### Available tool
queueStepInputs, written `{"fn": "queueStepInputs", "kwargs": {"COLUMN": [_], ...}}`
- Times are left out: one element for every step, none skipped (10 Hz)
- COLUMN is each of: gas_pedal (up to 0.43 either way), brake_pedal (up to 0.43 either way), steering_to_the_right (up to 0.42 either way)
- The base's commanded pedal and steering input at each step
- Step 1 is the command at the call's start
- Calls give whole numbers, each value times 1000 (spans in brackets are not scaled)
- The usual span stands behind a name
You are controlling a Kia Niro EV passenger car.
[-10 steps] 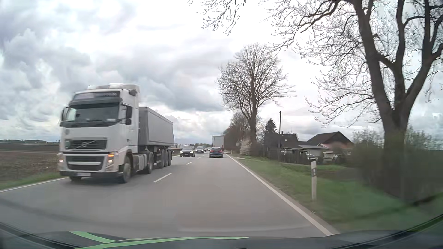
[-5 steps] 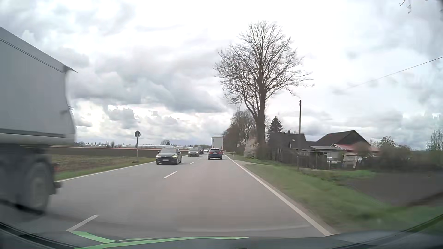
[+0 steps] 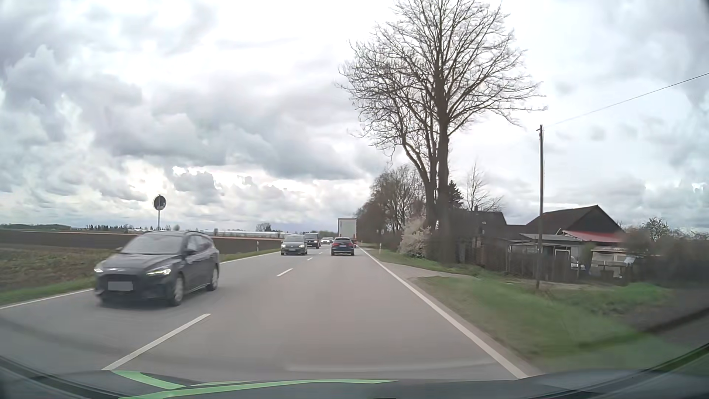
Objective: Follow the waypoints while adhering to traffic rules and regulations
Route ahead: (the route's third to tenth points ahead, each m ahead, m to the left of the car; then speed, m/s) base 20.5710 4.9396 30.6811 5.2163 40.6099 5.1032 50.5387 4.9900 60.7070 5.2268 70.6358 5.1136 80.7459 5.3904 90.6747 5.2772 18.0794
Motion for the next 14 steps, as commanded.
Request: {"fn": "queueStepInputs", "kwargs": {"gas_pedal": [0, 0, 0, 0, 20, 20, 28, 39, 47, 67, 87, 98, 98, 110], "brake_pedal": [0, 0, 0, 0, 0, 0, 0, 0, 0, 0, 0, 0, 0, 0], "steering_to_the_right": [3, 3, 3, 3, 4, 3, 3, 3, 3, 3, 3, 2, 2, 1]}}
